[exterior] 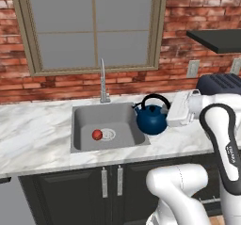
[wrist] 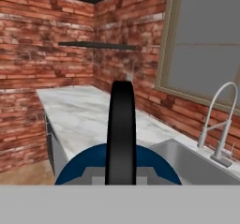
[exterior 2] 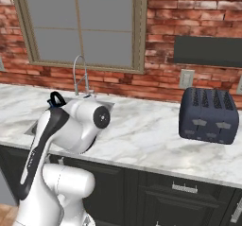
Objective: Open the cabinet, pick the kettle from the cabinet, and place it in the sink.
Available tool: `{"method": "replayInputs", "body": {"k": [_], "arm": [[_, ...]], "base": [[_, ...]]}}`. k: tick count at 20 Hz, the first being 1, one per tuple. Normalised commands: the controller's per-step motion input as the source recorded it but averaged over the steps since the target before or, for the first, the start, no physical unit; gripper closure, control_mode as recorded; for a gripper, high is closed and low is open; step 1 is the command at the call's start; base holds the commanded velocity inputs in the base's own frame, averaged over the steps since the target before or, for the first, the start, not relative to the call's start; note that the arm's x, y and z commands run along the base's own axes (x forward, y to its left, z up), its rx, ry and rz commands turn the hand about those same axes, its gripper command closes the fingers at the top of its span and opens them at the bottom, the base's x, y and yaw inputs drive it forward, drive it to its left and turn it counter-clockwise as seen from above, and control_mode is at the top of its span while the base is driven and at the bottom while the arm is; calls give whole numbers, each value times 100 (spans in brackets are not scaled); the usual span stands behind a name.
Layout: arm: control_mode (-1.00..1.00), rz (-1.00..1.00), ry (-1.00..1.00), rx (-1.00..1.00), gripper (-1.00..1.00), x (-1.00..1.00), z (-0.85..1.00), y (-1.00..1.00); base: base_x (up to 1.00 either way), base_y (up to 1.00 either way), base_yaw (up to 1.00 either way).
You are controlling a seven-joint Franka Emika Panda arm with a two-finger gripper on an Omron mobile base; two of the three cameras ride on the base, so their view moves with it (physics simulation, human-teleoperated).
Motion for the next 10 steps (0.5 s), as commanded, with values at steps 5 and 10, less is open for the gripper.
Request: {"method": "replayInputs", "body": {"k": [5,10], "arm": [[-100,5,5,0,100,28,-14,-9],[-100,0,5,0,100,41,-19,2]], "base": [[0,0,0],[0,0,0]]}}
